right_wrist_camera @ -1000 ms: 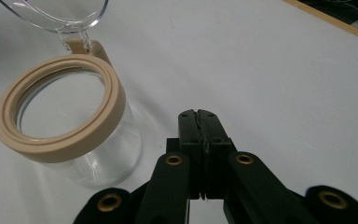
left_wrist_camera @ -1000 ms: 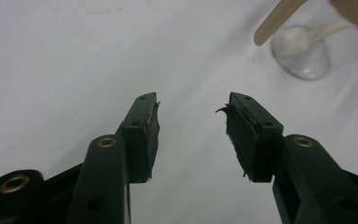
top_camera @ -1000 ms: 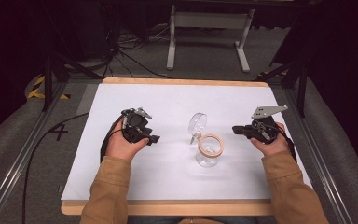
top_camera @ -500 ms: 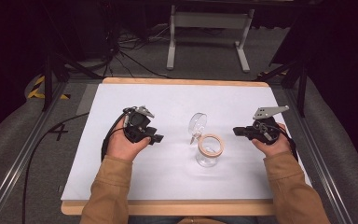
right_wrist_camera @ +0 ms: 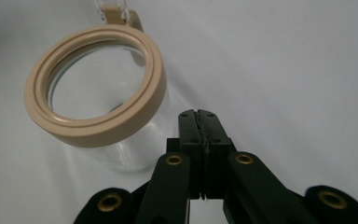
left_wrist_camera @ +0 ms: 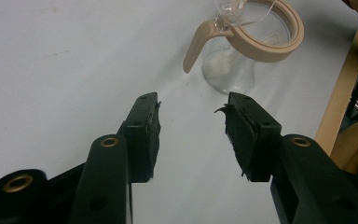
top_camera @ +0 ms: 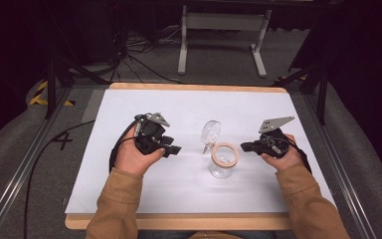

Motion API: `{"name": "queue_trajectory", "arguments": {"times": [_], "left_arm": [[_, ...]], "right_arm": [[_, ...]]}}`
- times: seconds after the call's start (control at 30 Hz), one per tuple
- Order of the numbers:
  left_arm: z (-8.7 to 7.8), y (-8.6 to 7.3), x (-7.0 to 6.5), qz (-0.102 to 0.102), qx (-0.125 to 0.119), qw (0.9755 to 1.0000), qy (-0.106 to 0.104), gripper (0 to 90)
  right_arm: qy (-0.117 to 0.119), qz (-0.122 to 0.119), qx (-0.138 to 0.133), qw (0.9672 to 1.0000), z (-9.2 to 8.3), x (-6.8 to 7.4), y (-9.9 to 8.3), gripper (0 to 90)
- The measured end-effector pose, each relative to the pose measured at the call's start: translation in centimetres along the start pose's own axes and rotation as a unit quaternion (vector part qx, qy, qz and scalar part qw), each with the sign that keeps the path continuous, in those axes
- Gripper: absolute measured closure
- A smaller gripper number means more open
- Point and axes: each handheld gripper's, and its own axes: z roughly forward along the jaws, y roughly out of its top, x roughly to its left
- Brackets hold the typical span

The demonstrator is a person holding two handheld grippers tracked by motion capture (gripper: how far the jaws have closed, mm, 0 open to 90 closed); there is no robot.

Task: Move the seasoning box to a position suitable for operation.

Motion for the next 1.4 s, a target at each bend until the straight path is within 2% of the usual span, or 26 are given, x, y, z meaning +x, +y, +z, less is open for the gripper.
{"name": "queue_trajectory", "arguments": {"times": [0.3, 0.57, 0.8, 1.07, 1.4], "left_arm": [[0.0, 0.0, -0.1, 0.0, 0.0, 1.0, -0.002, 54.8], [0.1, 0.0, 0.1, 0.0, 0.003, 1.0, -0.004, 54.7], [0.3, 0.1, 0.2, 0.001, 0.003, 1.0, -0.006, 54.8], [0.6, 0.7, 0.4, 0.003, 0.0, 0.9999, -0.013, 54.8], [1.3, 1.4, 0.4, 0.011, 0.002, 0.9997, -0.023, 54.8]], "right_arm": [[0.017, -0.011, 0.028, 0.9994, 1.9, 0.7, 0.0, 89.9], [0.017, -0.009, 0.047, 0.9987, 3.0, 0.6, -0.4, 90.0], [0.03, -0.014, 0.055, 0.9979, 3.2, 1.1, -0.4, 89.9], [0.044, -0.026, 0.073, 0.996, 3.7, 2.3, -0.7, 89.9], [0.049, -0.032, 0.079, 0.9952, 3.6, 3.3, -1.0, 89.9]]}}
